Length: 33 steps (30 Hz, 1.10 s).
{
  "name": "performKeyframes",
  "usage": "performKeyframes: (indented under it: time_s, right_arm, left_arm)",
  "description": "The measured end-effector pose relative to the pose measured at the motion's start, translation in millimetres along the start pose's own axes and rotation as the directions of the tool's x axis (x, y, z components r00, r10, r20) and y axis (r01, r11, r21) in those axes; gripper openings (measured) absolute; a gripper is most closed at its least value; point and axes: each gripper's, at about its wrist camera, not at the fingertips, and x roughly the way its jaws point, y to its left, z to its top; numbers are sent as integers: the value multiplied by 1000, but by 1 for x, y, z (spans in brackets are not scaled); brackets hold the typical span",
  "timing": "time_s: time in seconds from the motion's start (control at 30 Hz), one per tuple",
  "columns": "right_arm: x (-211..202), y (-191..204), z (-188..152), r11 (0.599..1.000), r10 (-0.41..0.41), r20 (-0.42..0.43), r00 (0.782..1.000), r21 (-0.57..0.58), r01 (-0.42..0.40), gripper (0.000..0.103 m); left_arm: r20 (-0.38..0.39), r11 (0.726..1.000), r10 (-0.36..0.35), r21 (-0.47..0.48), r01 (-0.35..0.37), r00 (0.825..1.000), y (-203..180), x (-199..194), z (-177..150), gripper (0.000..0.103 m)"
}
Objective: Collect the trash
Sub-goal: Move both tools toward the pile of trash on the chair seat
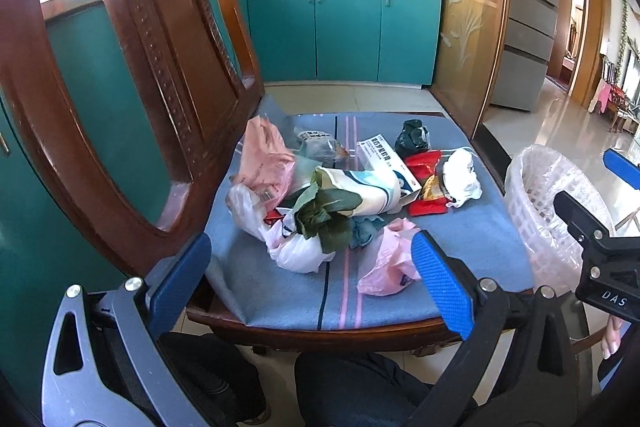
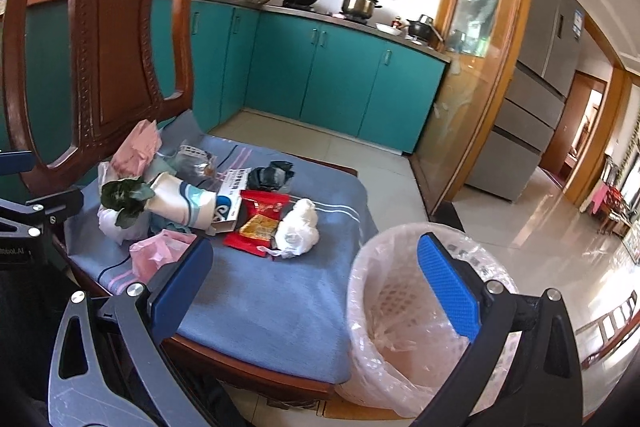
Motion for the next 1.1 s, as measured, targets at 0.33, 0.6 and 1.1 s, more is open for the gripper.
performKeyframes:
  time_s: [0.33,0.6,1.1]
  right_arm:
    - [13,12,4,997,79,-35,996,6,-79,100]
    - [18,17,3,995,104,-61,993,10,-104,100]
    - [70,49,-14,932,362,-211,908,70,-355,97]
  left_arm:
    - [-10,1000,-14,-20,14,1000,9,3,-3,82]
    - [-44,999,6,-47,-8,999,18,11,-8,82]
    - [-119,995,-14,-98,3,993,40,24,-32,83]
